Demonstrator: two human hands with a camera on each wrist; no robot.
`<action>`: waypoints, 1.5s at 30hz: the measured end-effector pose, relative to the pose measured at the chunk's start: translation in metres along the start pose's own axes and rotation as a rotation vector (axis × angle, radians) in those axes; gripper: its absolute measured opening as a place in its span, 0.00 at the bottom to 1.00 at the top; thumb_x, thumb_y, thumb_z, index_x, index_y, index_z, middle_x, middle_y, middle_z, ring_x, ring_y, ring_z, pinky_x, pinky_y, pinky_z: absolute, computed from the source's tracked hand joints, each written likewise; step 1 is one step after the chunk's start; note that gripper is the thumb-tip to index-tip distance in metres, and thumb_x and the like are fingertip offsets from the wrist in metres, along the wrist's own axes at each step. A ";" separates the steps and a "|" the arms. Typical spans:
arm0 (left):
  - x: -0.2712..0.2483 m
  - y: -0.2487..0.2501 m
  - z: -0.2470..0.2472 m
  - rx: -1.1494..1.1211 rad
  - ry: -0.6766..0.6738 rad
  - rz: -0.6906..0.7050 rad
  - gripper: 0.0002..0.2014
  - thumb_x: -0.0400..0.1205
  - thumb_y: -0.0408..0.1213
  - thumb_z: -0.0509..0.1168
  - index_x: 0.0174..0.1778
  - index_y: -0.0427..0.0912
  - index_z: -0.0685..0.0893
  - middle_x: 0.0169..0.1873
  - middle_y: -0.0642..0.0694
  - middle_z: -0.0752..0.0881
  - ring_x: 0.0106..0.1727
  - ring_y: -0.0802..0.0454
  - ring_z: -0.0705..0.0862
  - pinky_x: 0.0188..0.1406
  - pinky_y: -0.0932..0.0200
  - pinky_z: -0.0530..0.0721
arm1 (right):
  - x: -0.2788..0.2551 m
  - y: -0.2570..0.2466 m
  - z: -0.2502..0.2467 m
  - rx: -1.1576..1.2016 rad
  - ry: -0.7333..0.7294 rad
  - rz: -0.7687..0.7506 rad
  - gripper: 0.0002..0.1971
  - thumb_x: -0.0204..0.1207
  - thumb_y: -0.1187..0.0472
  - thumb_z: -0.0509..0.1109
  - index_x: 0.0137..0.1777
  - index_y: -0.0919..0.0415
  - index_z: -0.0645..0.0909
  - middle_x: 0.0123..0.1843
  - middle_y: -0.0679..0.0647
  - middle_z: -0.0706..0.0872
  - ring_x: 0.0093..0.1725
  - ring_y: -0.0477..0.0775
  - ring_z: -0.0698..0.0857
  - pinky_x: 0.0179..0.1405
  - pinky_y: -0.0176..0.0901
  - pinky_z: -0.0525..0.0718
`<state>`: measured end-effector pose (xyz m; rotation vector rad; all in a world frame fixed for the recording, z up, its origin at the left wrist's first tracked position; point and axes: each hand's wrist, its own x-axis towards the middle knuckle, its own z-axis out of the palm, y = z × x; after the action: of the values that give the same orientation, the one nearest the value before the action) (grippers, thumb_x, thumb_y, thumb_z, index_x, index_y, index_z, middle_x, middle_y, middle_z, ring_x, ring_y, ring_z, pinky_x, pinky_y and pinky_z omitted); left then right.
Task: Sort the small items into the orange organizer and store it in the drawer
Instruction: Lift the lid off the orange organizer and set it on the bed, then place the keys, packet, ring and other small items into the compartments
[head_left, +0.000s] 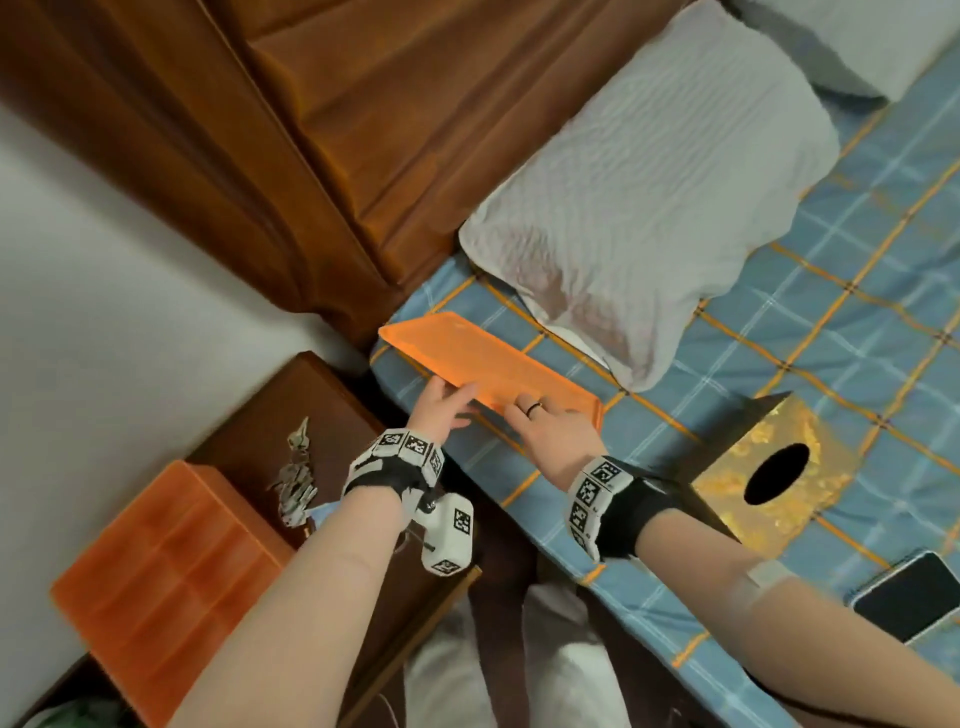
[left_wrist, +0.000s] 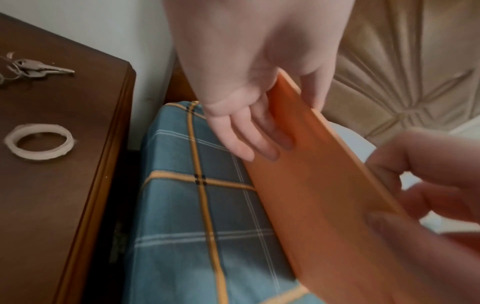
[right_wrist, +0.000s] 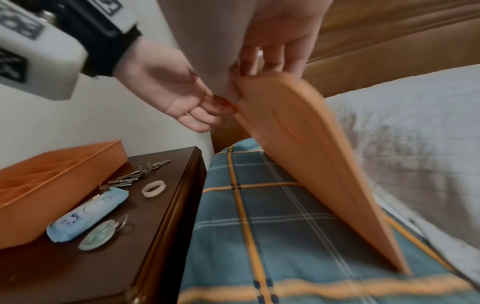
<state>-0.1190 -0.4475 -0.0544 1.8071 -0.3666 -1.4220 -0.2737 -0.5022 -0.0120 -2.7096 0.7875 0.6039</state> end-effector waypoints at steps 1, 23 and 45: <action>0.006 0.000 -0.010 0.001 -0.046 -0.004 0.11 0.85 0.36 0.60 0.62 0.44 0.71 0.60 0.39 0.81 0.54 0.43 0.83 0.53 0.52 0.80 | 0.008 -0.006 0.003 0.013 -0.023 0.001 0.33 0.56 0.64 0.83 0.64 0.58 0.80 0.55 0.56 0.86 0.45 0.58 0.87 0.22 0.39 0.64; 0.106 -0.050 -0.031 0.453 -0.044 -0.249 0.16 0.83 0.30 0.60 0.27 0.41 0.73 0.32 0.41 0.80 0.38 0.46 0.80 0.35 0.65 0.80 | 0.095 -0.013 0.102 0.134 -0.324 0.212 0.38 0.76 0.77 0.58 0.82 0.56 0.48 0.79 0.59 0.64 0.72 0.62 0.69 0.68 0.52 0.74; -0.011 -0.099 -0.142 0.326 0.738 -0.244 0.14 0.80 0.28 0.61 0.61 0.37 0.81 0.64 0.35 0.80 0.64 0.37 0.81 0.66 0.51 0.77 | 0.156 -0.124 0.033 0.332 -0.143 -0.214 0.15 0.80 0.64 0.58 0.65 0.59 0.76 0.66 0.61 0.80 0.65 0.63 0.79 0.65 0.52 0.78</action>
<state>-0.0162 -0.3197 -0.1107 2.5574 0.0149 -0.7699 -0.0958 -0.4595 -0.0962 -2.3762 0.5014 0.5551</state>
